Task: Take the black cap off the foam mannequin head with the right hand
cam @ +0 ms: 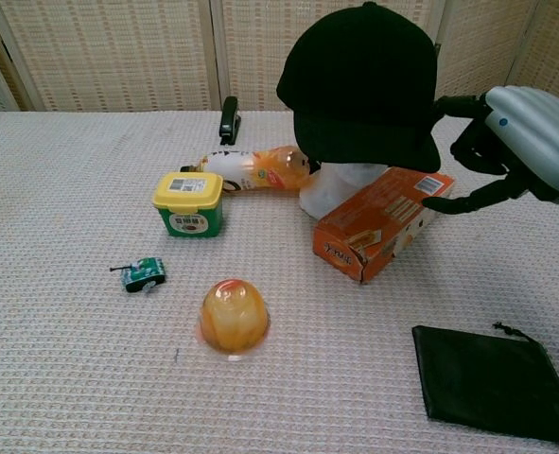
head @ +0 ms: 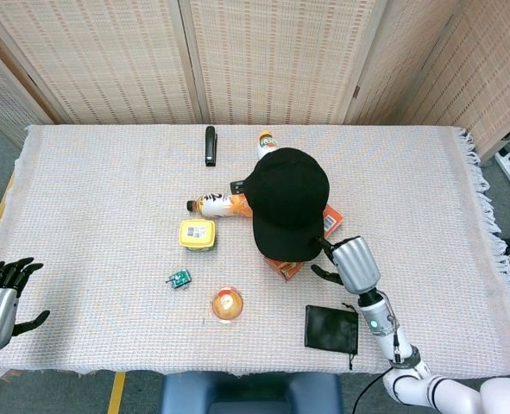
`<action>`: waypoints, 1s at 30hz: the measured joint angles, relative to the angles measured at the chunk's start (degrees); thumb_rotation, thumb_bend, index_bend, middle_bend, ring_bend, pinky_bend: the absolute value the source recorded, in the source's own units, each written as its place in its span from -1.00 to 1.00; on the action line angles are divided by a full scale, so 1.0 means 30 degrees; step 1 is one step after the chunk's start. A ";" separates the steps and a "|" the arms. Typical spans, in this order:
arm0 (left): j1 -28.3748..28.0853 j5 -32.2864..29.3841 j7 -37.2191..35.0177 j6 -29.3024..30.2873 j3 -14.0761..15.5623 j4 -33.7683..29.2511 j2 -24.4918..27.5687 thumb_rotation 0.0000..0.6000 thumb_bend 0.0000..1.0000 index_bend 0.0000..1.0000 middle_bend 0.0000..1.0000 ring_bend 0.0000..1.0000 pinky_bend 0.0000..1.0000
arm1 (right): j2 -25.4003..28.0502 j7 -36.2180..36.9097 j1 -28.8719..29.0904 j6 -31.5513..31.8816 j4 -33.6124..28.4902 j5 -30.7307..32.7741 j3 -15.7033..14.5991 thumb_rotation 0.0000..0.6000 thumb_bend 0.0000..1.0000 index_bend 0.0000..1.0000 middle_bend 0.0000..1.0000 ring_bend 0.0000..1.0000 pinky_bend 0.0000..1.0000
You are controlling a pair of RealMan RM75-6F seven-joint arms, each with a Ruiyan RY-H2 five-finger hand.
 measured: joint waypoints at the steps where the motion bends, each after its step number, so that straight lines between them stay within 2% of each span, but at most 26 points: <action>1: 0.0016 -0.0004 -0.0035 0.0005 0.0005 -0.0009 0.0030 1.00 -0.62 -0.47 -0.58 -0.60 -0.70 | -0.0150 0.0198 0.0126 0.0143 0.0245 0.0017 0.0038 1.00 -0.93 -0.12 0.95 1.00 1.00; 6: 0.0039 -0.0096 -0.0178 -0.0081 0.0015 -0.0005 0.0124 1.00 -0.62 -0.46 -0.58 -0.60 -0.70 | -0.0410 0.0729 0.0595 0.0758 0.0837 0.0265 0.0213 1.00 -0.92 -0.12 0.95 1.00 1.00; 14: -0.0044 -0.0104 -0.0220 -0.0252 0.0026 0.0025 0.0059 1.00 -0.62 -0.46 -0.58 -0.60 -0.70 | -0.0767 0.0846 0.1198 0.0401 0.1722 0.0639 0.0164 1.00 -0.91 -0.12 0.95 1.00 1.00; 17: -0.0038 -0.0222 -0.0290 -0.0312 0.0006 0.0026 0.0108 1.00 -0.62 -0.46 -0.58 -0.60 -0.70 | -0.1078 0.1019 0.1394 0.0412 0.2250 0.0766 0.0133 1.00 -0.84 -0.13 0.95 1.00 1.00; 19: -0.0010 -0.0251 -0.0334 -0.0313 0.0009 0.0025 0.0151 1.00 -0.62 -0.46 -0.58 -0.60 -0.70 | -0.1264 0.1155 0.1493 0.0500 0.2598 0.0836 0.0088 1.00 -0.74 -0.13 0.95 1.00 1.00; 23: 0.0013 -0.0271 -0.0413 -0.0326 0.0024 0.0026 0.0183 1.00 -0.62 -0.46 -0.58 -0.60 -0.70 | -0.1393 0.1359 0.1612 0.0770 0.3007 0.0881 -0.0119 1.00 -0.33 -0.10 0.95 1.00 1.00; 25: -0.0001 -0.0286 -0.0421 -0.0380 0.0028 0.0026 0.0192 1.00 -0.62 -0.47 -0.58 -0.60 -0.70 | -0.1348 0.1374 0.1654 0.0851 0.3089 0.0903 -0.0209 1.00 -0.07 -0.03 0.95 1.00 1.00; 29: -0.0017 -0.0272 -0.0474 -0.0387 0.0019 0.0024 0.0200 1.00 -0.62 -0.47 -0.58 -0.60 -0.70 | -0.1269 0.1405 0.1680 0.0924 0.3092 0.0922 -0.0291 1.00 0.26 0.13 0.95 1.00 1.00; 30: -0.0021 -0.0262 -0.0493 -0.0376 0.0008 0.0026 0.0201 1.00 -0.62 -0.47 -0.58 -0.60 -0.70 | -0.1237 0.1418 0.1692 0.0960 0.3088 0.0916 -0.0315 1.00 0.41 0.20 0.95 1.00 1.00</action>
